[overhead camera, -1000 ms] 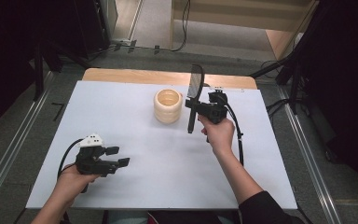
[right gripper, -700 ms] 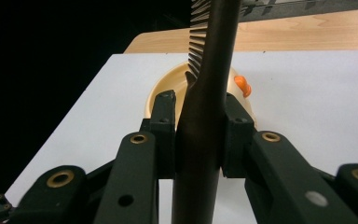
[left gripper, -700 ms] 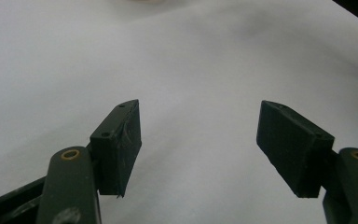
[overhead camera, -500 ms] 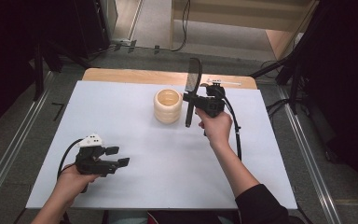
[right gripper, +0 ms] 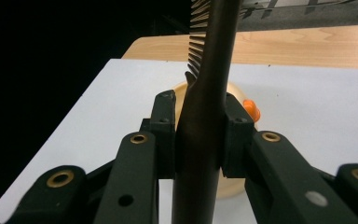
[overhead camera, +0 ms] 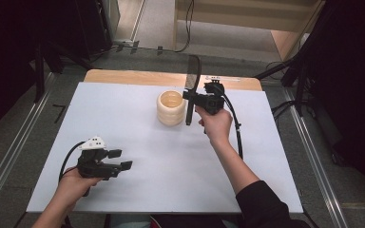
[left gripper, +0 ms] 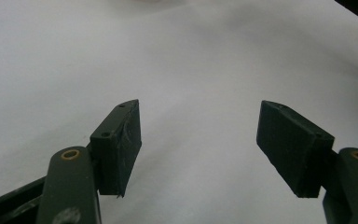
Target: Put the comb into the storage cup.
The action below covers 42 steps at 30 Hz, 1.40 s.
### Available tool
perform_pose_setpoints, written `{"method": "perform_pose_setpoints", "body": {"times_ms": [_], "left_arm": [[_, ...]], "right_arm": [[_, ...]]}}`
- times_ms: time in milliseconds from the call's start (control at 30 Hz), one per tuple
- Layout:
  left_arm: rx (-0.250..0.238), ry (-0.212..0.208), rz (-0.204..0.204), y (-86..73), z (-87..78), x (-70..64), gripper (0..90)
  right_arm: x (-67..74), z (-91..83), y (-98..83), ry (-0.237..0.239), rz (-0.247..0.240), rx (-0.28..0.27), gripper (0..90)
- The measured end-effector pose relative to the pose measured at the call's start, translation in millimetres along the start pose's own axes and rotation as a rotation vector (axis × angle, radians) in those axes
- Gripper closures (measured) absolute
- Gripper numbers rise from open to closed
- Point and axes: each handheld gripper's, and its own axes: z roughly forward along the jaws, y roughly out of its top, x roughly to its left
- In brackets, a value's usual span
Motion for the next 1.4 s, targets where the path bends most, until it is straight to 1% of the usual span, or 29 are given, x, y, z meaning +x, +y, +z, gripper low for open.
{"method": "perform_pose_setpoints", "body": {"times_ms": [100,333,500,567,700,833,1000,1167,1233,1400], "left_arm": [[0.003,0.0,0.001,0.0,0.0,0.2,31.6],[0.004,-0.002,0.0,-0.1,-0.2,1.0,31.6],[0.004,-0.004,0.0,-0.2,-0.2,1.1,31.6],[0.004,-0.006,0.0,-0.1,-0.2,1.2,31.6],[0.001,-0.008,0.0,-0.2,-0.1,0.7,31.6],[0.002,-0.009,0.0,-0.1,0.0,1.0,31.6],[0.003,-0.011,0.001,-0.1,0.1,0.9,31.6],[0.003,-0.011,0.001,0.0,0.1,1.0,31.6],[0.001,-0.013,0.001,0.0,0.1,0.9,31.6],[0.003,-0.02,0.003,-0.2,0.6,0.6,31.6]], "right_arm": [[2.3,2.8,2.8,-0.007,-0.007,-0.009,69.5],[8.1,8.1,10.1,-0.026,-0.017,-0.052,69.4],[12.6,13.6,16.5,-0.045,-0.039,-0.07,69.5],[13.3,15.0,19.8,-0.046,-0.041,-0.075,69.5],[15.6,20.7,26.8,-0.063,-0.063,-0.086,69.5],[14.8,24.5,33.0,-0.067,-0.05,-0.098,69.5],[15.8,30.9,40.7,-0.084,-0.06,-0.096,69.5],[16.8,37.7,45.4,-0.081,-0.056,-0.096,69.4],[17.8,41.7,47.0,-0.086,-0.068,-0.09,69.5],[20.1,51.0,49.9,-0.093,-0.08,-0.09,69.5]]}}
